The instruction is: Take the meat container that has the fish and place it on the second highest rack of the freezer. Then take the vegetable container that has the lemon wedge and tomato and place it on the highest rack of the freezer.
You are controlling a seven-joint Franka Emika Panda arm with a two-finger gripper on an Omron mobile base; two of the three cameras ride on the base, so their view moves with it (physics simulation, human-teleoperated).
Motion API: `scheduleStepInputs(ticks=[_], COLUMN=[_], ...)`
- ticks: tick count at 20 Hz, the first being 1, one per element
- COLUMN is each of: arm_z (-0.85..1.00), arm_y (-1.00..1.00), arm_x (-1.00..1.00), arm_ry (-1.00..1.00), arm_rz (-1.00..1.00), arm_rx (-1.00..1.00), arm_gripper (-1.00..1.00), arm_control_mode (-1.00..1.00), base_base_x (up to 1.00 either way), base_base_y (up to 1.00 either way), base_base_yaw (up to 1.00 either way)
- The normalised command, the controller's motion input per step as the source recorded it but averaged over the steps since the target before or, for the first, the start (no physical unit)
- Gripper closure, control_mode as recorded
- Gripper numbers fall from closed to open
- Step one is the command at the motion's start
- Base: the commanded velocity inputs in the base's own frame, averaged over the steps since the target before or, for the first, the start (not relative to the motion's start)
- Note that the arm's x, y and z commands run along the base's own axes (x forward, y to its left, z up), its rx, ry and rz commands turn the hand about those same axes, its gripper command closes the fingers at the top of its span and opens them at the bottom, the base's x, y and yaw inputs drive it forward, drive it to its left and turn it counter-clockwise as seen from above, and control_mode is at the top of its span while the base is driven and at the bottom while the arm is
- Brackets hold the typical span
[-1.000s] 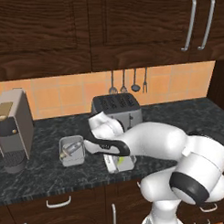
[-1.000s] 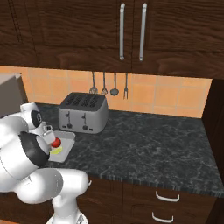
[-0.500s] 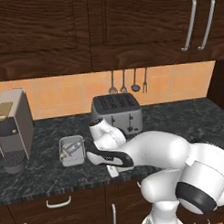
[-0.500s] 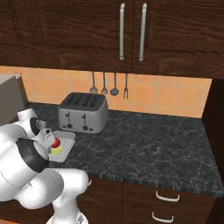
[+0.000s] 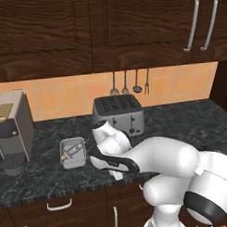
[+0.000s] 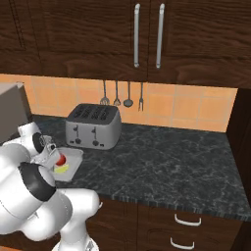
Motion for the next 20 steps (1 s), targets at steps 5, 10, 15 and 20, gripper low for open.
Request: scheduleStepInputs(ticks=[5,10,15,20], arm_z=[0.97,1.0,1.0,1.0], arm_y=[-0.03,0.0,-0.22,-0.55], arm_x=[-0.51,-0.53,-0.41,-0.41], arm_ry=[-0.05,-0.11,-0.05,-0.1], arm_rz=[0.06,0.01,0.02,0.08], arm_rx=[0.03,0.0,0.08,0.17], arm_gripper=[1.0,1.0,1.0,1.0], arm_control_mode=[-1.0,-1.0,-1.0,-1.0], base_base_x=[0.0,0.0,0.0,0.0], base_base_y=[0.0,0.0,0.0,0.0], base_base_yaw=[0.0,0.0,0.0,0.0])
